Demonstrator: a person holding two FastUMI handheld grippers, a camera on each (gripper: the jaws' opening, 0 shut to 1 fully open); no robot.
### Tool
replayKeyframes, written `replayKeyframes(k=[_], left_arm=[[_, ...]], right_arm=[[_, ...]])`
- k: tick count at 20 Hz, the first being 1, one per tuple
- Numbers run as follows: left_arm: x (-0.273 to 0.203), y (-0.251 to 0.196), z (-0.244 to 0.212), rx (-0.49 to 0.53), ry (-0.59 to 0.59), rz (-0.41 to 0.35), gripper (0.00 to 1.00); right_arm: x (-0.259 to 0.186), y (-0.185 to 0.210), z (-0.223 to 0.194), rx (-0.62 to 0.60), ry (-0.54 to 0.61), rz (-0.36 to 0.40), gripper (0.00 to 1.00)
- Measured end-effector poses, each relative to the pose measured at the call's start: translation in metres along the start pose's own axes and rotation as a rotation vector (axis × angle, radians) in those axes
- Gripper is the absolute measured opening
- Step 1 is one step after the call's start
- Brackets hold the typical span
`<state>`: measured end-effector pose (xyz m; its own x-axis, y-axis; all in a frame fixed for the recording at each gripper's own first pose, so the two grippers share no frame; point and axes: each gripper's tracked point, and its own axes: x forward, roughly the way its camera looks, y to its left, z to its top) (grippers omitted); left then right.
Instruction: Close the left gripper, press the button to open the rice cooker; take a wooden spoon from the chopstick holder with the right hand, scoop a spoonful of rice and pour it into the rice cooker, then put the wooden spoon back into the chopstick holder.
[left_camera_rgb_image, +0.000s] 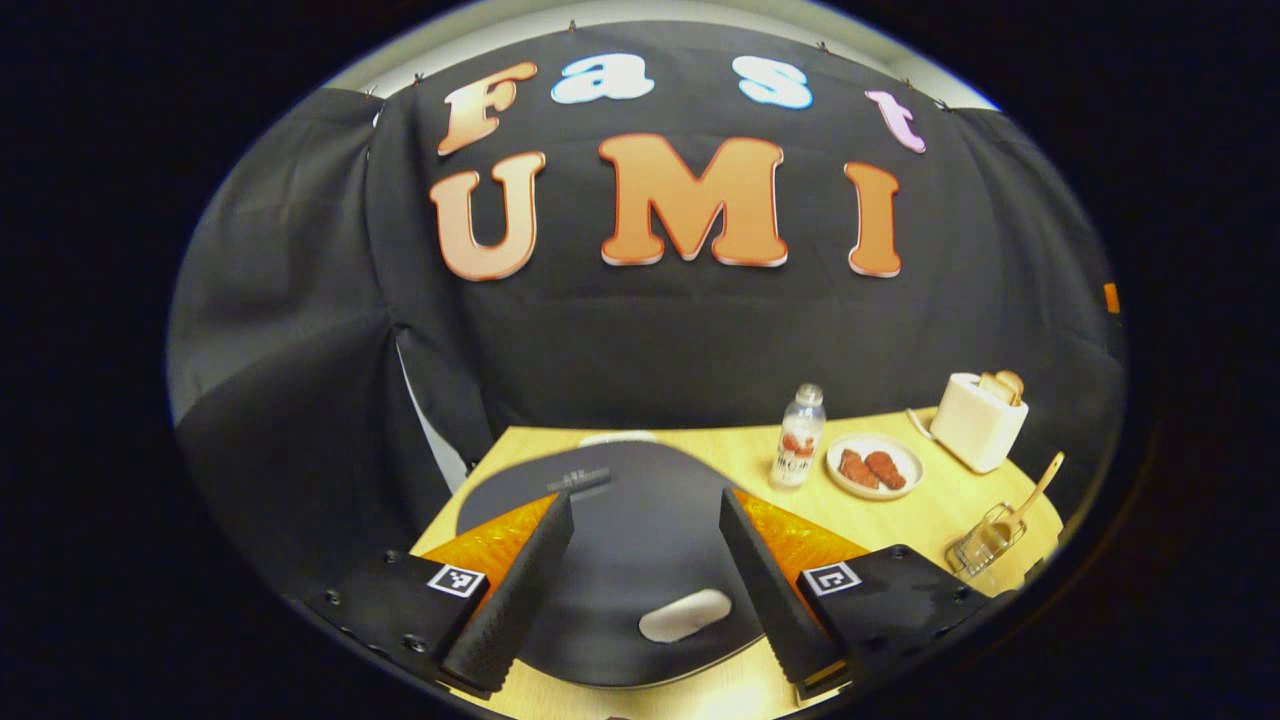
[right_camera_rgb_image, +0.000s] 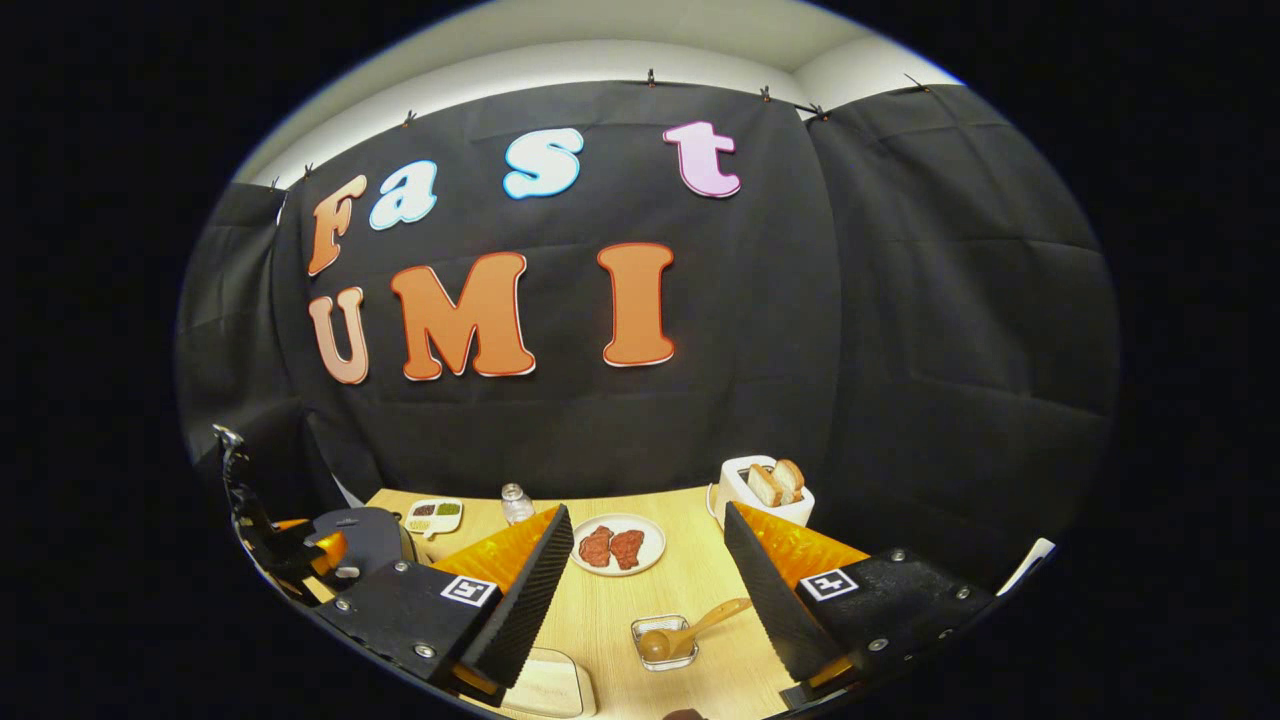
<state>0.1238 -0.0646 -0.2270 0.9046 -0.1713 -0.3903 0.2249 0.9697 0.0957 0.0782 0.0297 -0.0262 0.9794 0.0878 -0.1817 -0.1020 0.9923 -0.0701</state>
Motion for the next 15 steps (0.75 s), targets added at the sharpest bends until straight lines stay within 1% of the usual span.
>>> replayKeyframes(k=[1, 2, 3, 4, 6, 8, 9, 11, 12, 15], left_arm=[[-0.008, 0.004, 0.024, 0.017, -0.029, 0.009, 0.99], [-0.018, 0.009, 0.049, 0.040, -0.050, 0.026, 0.99], [-0.026, 0.014, 0.075, 0.054, -0.074, 0.044, 0.97], [-0.037, 0.017, 0.100, 0.059, -0.092, 0.057, 1.00], [-0.063, 0.024, 0.149, 0.078, -0.144, 0.078, 1.00], [-0.093, 0.028, 0.203, 0.077, -0.231, 0.072, 1.00], [-0.109, 0.026, 0.225, 0.053, -0.274, 0.056, 1.00], [-0.131, 0.023, 0.251, 0.004, -0.305, -0.001, 1.00], [-0.140, 0.029, 0.257, -0.008, -0.308, -0.003, 1.00], [-0.161, 0.057, 0.275, -0.031, -0.333, 0.032, 1.00]], right_arm=[[-0.001, -0.003, 0.007, -0.010, -0.012, -0.004, 0.95], [-0.002, -0.007, 0.015, -0.023, -0.024, -0.013, 0.95], [-0.003, -0.010, 0.025, -0.032, -0.038, -0.014, 0.95], [-0.005, -0.012, 0.034, -0.034, -0.049, -0.014, 0.94], [-0.009, -0.015, 0.052, -0.022, -0.065, -0.008, 0.94], [-0.014, -0.021, 0.071, -0.022, -0.090, -0.014, 0.94], [-0.017, -0.026, 0.079, -0.025, -0.101, -0.021, 0.94], [-0.025, -0.030, 0.093, -0.024, -0.121, -0.026, 0.94], [-0.029, -0.031, 0.100, -0.020, -0.132, -0.024, 1.00], [-0.036, -0.039, 0.114, -0.016, -0.165, -0.034, 1.00]])
